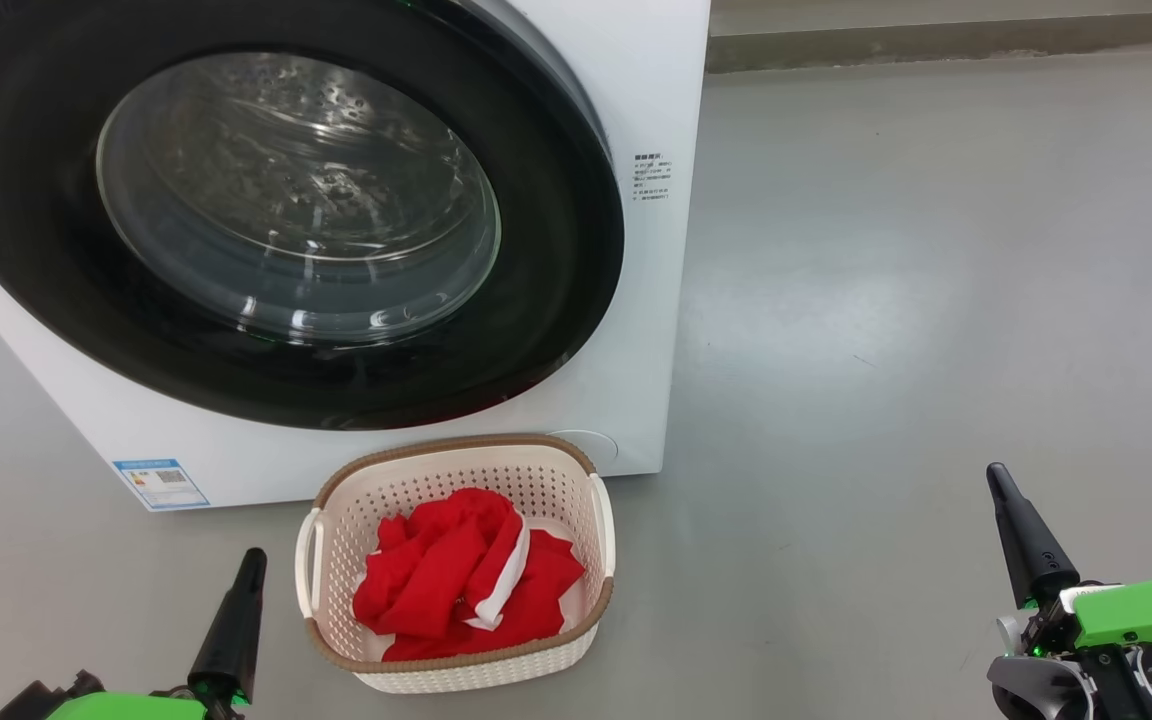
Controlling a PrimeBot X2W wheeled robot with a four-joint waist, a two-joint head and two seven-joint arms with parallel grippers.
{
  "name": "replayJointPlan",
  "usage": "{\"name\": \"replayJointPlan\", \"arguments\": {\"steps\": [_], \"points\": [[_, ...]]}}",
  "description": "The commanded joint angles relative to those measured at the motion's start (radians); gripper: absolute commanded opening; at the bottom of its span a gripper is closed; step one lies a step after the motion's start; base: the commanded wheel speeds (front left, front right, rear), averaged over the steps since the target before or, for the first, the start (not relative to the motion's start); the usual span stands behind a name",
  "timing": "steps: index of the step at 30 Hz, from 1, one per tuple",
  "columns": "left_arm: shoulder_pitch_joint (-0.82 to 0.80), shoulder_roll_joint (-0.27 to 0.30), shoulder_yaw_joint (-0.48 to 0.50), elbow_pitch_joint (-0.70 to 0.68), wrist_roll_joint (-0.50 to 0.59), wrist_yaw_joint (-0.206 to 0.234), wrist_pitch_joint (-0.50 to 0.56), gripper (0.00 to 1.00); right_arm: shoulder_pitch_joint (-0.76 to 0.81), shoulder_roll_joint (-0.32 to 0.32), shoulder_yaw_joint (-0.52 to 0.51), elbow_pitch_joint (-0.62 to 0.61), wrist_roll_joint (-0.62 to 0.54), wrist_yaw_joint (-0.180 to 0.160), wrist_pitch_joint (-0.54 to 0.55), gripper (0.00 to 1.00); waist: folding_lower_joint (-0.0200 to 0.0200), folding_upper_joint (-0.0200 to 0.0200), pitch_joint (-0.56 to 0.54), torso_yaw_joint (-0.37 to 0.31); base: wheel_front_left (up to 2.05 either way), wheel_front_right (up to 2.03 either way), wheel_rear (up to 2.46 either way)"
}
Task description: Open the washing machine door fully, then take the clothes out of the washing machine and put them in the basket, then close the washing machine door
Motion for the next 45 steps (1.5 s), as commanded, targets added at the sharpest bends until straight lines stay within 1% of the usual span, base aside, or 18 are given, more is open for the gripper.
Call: {"name": "replayJointPlan", "arguments": {"steps": [1,45], "points": [[-0.039,0.008,0.037,-0.02,-0.007,-0.007,0.006,0.0,-0.042,-0.009,0.014,-0.024,-0.001,0.0,0.005,0.0,0.0,-0.0001,0.0,0.0,0.0,0.0,0.0],[-0.039,0.006,0.039,-0.02,-0.005,-0.007,0.008,0.0,-0.042,-0.007,0.01,-0.024,-0.004,0.0,0.008,0.0,0.0,-0.0001,0.0,0.0,0.0,0.0,0.0]]}}
